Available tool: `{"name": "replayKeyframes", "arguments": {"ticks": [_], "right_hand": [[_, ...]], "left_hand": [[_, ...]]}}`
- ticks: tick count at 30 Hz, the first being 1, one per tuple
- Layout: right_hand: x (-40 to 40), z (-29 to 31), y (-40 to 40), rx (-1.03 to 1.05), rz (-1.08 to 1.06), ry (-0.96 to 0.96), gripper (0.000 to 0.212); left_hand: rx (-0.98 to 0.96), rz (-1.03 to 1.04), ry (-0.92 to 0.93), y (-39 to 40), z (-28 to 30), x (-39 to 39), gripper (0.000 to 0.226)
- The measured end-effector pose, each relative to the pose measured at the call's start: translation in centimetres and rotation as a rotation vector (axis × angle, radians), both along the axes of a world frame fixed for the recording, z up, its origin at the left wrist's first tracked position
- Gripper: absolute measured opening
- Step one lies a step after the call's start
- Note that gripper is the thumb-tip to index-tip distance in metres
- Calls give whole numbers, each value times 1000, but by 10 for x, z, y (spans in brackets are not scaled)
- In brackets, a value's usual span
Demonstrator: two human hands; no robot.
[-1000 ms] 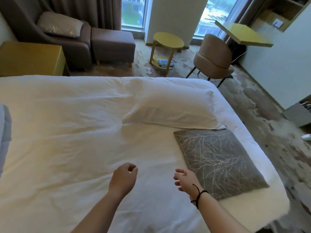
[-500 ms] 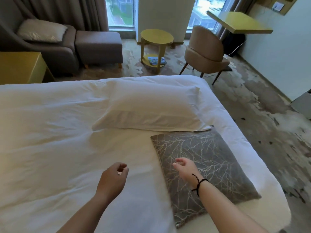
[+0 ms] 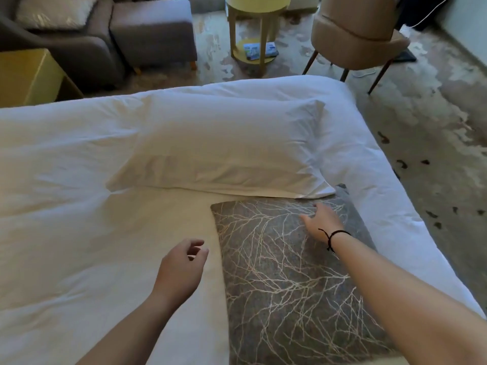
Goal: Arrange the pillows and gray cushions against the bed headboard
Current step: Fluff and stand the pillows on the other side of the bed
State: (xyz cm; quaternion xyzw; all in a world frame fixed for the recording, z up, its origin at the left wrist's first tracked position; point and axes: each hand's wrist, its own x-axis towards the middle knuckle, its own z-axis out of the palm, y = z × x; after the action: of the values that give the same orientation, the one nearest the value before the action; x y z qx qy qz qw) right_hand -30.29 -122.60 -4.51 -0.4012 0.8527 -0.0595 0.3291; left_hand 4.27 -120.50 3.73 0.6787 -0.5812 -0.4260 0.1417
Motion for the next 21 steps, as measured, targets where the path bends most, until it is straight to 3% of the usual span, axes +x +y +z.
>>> {"name": "replayKeyframes", "arguments": {"ticks": [4,9,11,17,21], "right_hand": [[-21,-21,-38,-42,39,101,68],[-35,-50,-88,5,-14,161,107],[-37,-64,-101,67,-47,139,113],[-41,-72,-116,-15,-1,337,43],[-29,-49,-115,-106,62,350,29]], "left_hand": [[10,21,27,-16,-9,-23,15],[27,75,-4,-15,-30,-20,13],[42,95,-35,-10,-39,-10,13],[125,232,-32,4,-50,23,12],[145,251,-15,5,-44,24,13]]}}
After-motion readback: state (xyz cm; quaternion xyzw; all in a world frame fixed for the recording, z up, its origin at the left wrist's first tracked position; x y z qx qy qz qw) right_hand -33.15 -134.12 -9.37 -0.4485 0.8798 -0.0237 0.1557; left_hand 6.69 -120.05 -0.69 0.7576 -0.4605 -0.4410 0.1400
